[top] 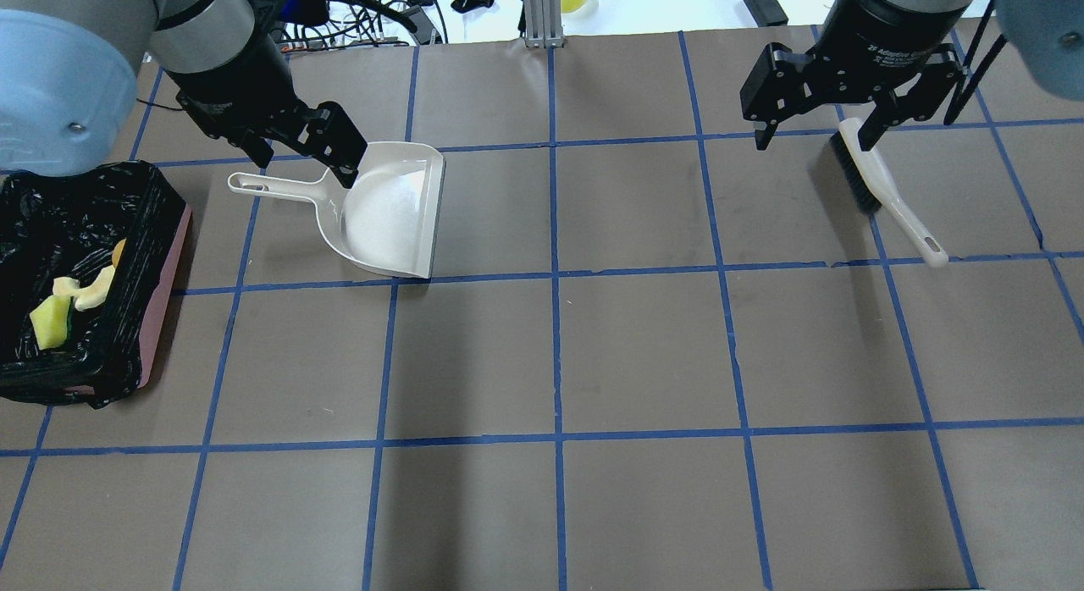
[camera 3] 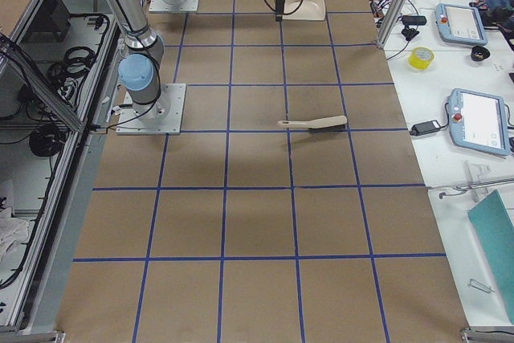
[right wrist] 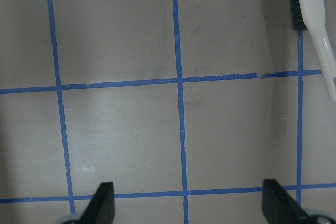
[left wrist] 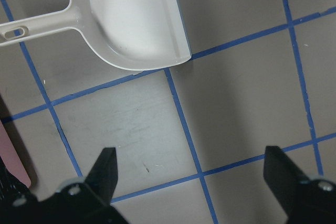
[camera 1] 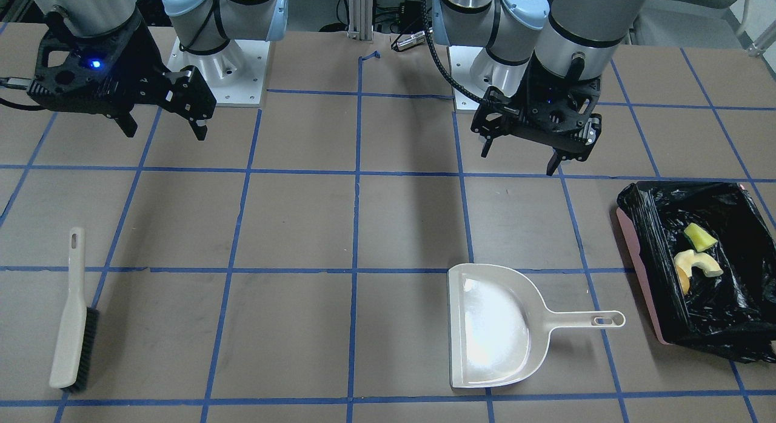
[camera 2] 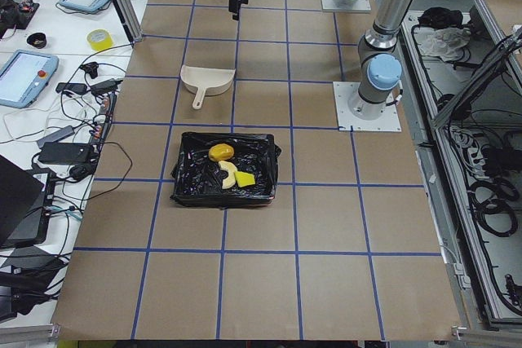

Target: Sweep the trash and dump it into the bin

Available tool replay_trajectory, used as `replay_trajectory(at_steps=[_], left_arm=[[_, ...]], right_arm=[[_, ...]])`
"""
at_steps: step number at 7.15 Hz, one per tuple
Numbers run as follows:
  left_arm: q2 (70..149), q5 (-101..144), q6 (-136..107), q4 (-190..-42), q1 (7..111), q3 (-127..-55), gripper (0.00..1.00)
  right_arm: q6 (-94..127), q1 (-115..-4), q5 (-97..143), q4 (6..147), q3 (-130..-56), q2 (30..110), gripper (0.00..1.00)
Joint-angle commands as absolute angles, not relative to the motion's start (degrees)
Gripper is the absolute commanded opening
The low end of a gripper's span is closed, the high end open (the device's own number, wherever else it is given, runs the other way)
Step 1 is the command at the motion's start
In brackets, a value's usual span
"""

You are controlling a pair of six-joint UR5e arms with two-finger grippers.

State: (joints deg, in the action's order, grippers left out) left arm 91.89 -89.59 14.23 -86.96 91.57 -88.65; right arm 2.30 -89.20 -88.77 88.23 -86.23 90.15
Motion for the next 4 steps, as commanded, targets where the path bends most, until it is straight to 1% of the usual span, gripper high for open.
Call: replay_trajectory(at_steps=[1, 4], left_arm=[[92.9, -89.4, 10.7, -87.3, 91.6, -88.6, 1.00], [91.6, -89.6, 10.1, -87.5, 91.6, -88.7, 1.00]], right_arm=[[2.2, -89.1, -88.8, 88.3, -86.1, 90.1, 1.00], [2.2, -89.1, -89.5, 88.1, -86.1, 90.1, 1.00]])
